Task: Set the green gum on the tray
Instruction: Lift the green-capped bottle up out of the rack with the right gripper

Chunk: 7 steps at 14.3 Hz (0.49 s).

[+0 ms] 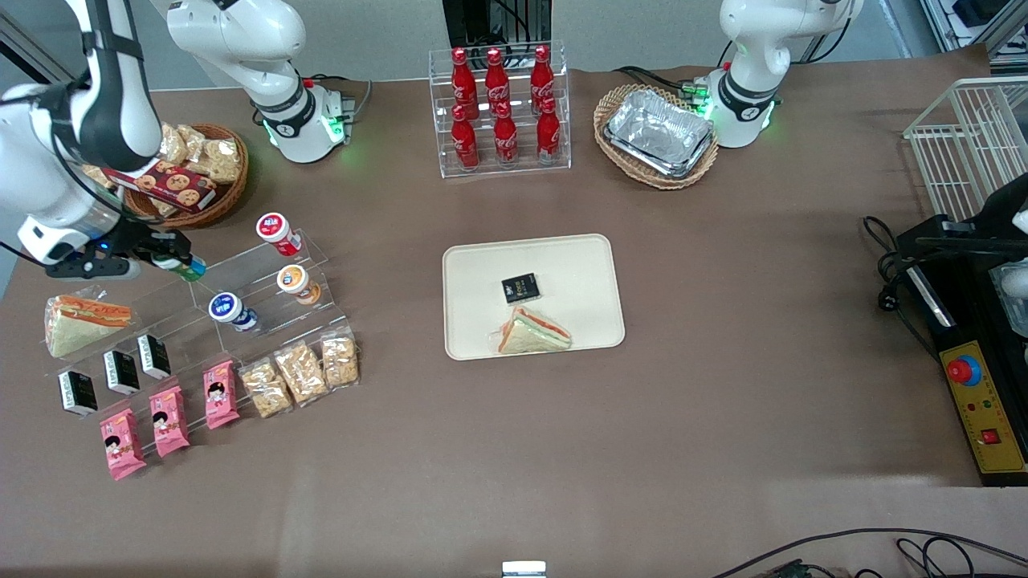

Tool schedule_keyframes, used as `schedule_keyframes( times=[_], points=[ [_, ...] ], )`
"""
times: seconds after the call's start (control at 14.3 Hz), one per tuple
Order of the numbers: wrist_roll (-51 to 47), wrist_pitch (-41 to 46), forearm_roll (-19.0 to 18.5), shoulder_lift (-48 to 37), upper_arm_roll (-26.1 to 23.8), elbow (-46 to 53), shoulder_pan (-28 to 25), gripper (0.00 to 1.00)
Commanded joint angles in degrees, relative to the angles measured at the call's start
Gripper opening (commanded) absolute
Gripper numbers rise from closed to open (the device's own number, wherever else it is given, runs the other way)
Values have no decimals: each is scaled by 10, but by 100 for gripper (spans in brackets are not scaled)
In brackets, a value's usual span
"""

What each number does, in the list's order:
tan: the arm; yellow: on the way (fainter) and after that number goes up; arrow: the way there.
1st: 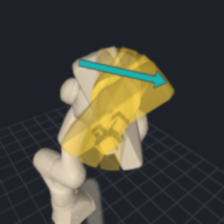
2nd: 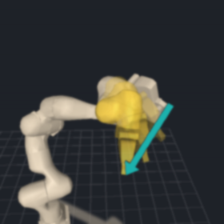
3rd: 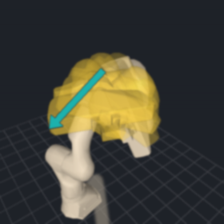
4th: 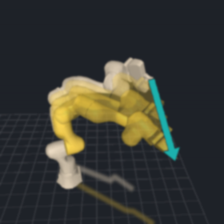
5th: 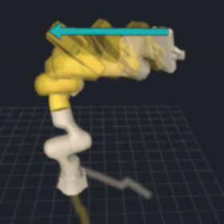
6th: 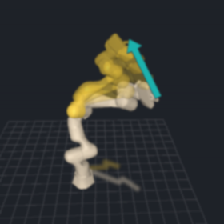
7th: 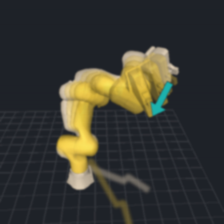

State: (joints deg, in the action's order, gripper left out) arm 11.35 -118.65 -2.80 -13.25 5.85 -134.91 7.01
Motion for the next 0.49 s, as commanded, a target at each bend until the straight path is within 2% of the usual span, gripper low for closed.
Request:
schedule_keyframes(
  times=[0.0, 0.14, 0.21, 0.35, 0.42],
  points=[
    [-6, 166, -3, 3, -20, 142, -2, 49],
    [-22, 223, 3, 10, -40, 208, -2, 49],
    [-60, 244, 7, 11, -59, 233, -2, 49],
    [-138, 290, 13, 10, -116, 269, -2, 49],
    [-182, 310, 29, 9, -148, 281, -2, 49]
  ],
)
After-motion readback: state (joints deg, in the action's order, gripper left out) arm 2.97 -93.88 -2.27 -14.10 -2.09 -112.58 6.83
